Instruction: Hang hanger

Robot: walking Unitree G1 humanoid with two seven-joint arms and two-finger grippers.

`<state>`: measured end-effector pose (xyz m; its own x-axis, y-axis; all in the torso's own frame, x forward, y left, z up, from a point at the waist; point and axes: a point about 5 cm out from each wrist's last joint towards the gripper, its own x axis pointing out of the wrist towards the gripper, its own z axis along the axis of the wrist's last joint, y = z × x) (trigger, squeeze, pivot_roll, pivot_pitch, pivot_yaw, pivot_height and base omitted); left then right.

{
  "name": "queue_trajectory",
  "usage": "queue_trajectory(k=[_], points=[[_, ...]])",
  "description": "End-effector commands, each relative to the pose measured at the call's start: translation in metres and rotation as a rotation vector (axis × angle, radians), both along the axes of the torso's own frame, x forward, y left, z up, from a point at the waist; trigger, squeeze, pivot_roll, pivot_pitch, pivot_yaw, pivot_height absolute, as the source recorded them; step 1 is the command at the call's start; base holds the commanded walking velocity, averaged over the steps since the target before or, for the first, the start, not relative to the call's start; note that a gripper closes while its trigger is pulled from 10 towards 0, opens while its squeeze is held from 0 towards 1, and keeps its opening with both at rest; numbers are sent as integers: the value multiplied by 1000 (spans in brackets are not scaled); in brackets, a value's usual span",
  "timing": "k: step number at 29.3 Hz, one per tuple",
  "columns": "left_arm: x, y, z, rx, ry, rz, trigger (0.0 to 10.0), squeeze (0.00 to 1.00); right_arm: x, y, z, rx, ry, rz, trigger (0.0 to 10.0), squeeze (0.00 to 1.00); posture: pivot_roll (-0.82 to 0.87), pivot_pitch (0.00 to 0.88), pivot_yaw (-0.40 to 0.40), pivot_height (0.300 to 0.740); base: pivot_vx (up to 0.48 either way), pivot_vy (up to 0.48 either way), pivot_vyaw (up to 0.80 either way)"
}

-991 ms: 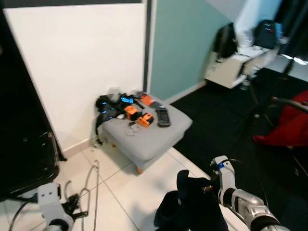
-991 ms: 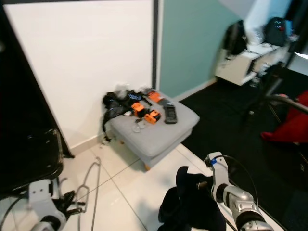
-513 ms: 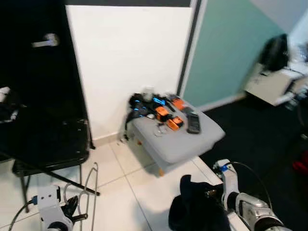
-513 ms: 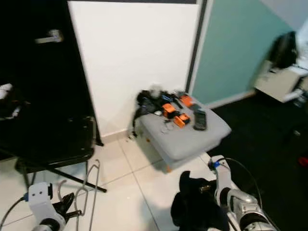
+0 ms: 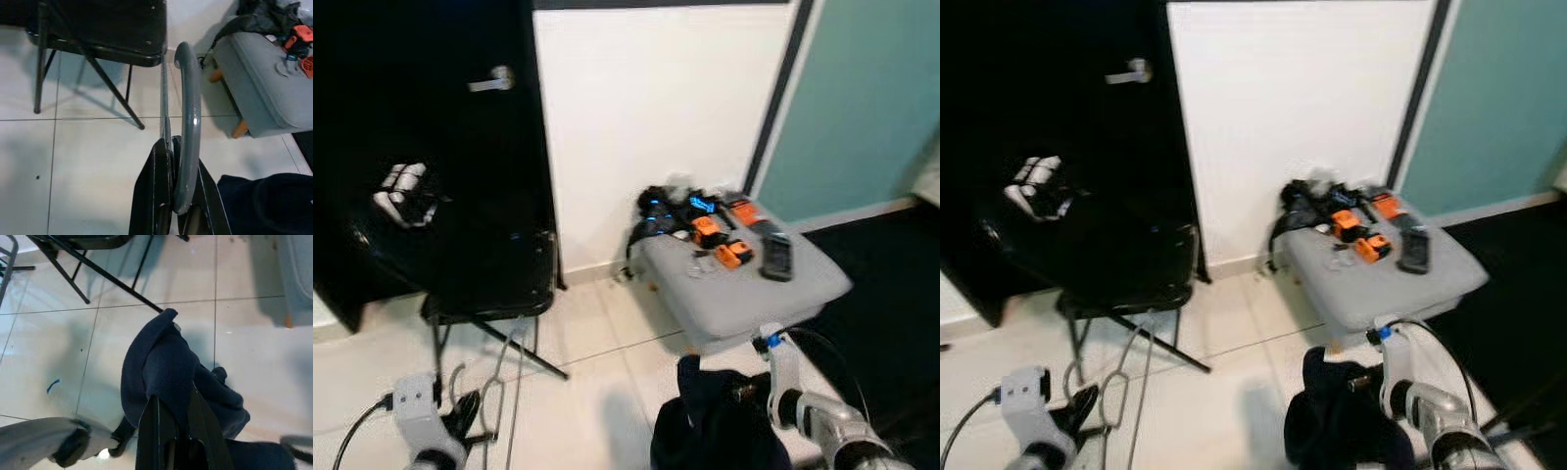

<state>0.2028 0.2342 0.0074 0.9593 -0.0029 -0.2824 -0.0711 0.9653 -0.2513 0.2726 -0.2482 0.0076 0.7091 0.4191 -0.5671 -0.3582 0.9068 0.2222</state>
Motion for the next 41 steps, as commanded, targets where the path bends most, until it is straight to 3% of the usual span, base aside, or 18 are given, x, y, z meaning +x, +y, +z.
queue_trajectory(k=[1, 11, 22, 32, 41], points=[[-2, 8, -1, 2, 14, 7, 10000, 0, 8, 7, 5, 11, -39, 10, 10000, 0, -24, 0, -11, 736, 0, 0, 738], [1, 16, 4, -1, 2, 51, 10000, 0, 11, 14, 7, 32, -27, 47, 10000, 0, 23, 0, -68, 736, 0, 0, 738], [-5, 24, 7, -10, 4, 36, 10000, 0, 12, 21, 8, 43, -49, 88, 10000, 0, 1, 0, -37, 736, 0, 0, 735], [-6, 24, 9, 18, 9, 36, 10000, 0, 18, 47, 11, 80, -105, 174, 10000, 0, -2, 0, -23, 736, 0, 0, 736], [-5, 26, 9, 36, 15, 40, 10000, 0, 17, 56, 9, 43, -93, 243, 10000, 0, 1, 0, -27, 736, 189, 0, 738]])
